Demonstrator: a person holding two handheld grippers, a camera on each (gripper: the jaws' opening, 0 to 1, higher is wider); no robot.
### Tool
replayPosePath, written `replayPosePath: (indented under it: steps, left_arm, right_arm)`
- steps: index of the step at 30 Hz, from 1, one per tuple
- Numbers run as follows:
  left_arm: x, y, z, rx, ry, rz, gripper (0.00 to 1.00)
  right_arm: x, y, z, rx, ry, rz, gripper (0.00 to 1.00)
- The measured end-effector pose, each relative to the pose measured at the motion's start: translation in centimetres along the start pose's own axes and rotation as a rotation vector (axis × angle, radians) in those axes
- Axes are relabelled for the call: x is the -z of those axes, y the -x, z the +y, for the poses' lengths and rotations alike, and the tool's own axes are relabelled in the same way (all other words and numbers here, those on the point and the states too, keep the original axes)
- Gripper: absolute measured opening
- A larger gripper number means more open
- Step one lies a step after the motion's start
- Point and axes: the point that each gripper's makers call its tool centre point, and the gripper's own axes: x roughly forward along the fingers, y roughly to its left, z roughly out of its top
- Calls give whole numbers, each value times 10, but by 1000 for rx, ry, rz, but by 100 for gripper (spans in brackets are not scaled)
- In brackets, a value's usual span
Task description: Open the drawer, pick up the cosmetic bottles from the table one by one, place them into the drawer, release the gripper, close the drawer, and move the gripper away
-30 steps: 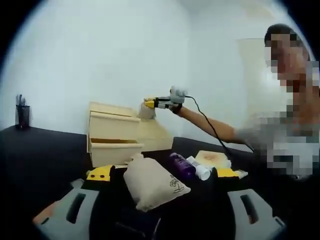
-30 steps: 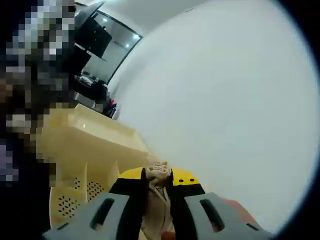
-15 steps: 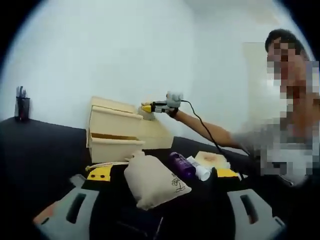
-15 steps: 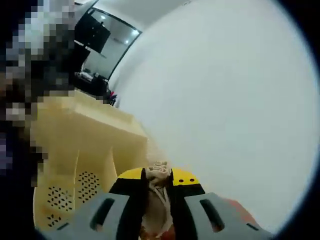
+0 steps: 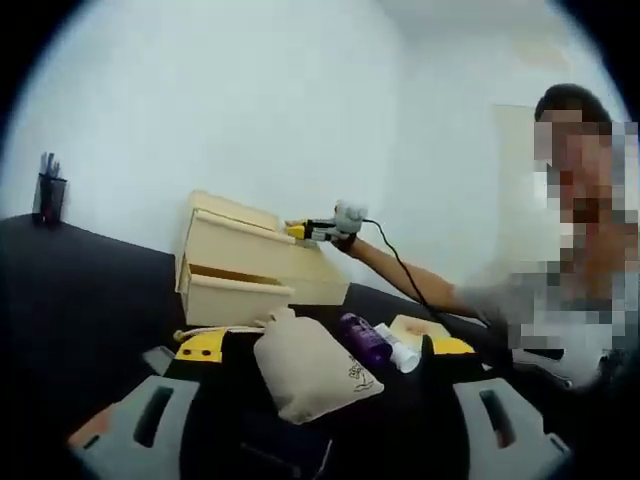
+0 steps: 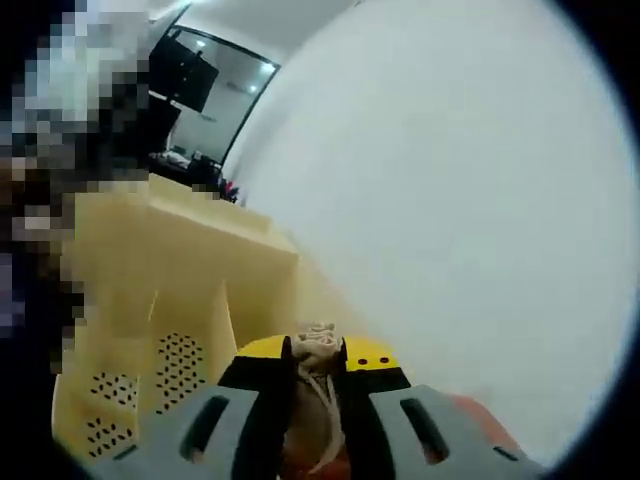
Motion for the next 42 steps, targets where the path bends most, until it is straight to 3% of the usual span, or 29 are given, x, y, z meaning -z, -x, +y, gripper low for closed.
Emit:
replayPosePath:
  steps: [13, 15, 18, 20, 26, 28, 42]
  left_arm:
    - [3, 0, -3, 16, 11, 9, 72]
    - [3, 0, -3, 17, 8, 10, 72]
    - [3, 0, -3, 18, 8, 10, 72]
    - [3, 0, -3, 18, 8, 10, 72]
    - [3, 0, -4, 23, 10, 9, 72]
    - [2, 0, -4, 24, 14, 8, 73]
    - [0, 1, -4, 31, 21, 2, 73]
  right_arm:
    - [14, 0, -8, 44, 28, 48, 19]
    - [7, 4, -16, 92, 25, 22, 19]
    - [0, 8, -25, 101, 17, 10, 18]
    - [0, 6, -17, 98, 26, 10, 18]
    - [-16, 14, -25, 77, 31, -5, 18]
    - [-14, 16, -19, 73, 29, -7, 18]
    - [-50, 48, -18, 62, 24, -24, 26]
